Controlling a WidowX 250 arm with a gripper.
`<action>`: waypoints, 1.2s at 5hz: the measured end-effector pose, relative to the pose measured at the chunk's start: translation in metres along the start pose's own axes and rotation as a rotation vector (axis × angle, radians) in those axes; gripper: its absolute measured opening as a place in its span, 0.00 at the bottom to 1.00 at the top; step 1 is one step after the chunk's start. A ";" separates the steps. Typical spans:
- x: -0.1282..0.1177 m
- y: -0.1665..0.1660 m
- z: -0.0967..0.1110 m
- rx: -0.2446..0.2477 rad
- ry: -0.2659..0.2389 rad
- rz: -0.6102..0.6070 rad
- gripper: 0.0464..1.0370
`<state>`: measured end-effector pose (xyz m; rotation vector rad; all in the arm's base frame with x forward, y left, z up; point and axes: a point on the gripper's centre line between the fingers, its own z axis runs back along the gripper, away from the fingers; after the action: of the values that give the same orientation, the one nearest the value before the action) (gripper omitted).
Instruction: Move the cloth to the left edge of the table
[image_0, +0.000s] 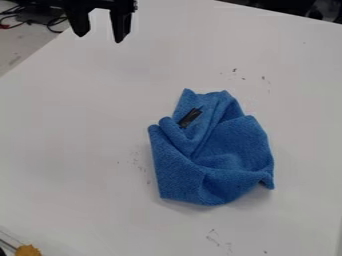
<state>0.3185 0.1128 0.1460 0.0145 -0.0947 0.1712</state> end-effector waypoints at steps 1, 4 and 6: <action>-0.002 -0.001 -0.014 -0.015 0.041 0.001 0.96; -0.007 -0.074 -0.058 -0.182 0.062 -0.107 0.96; -0.001 -0.099 -0.090 -0.169 0.091 -0.118 0.92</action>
<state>0.3426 0.0167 0.0556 -0.1561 -0.0177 0.0456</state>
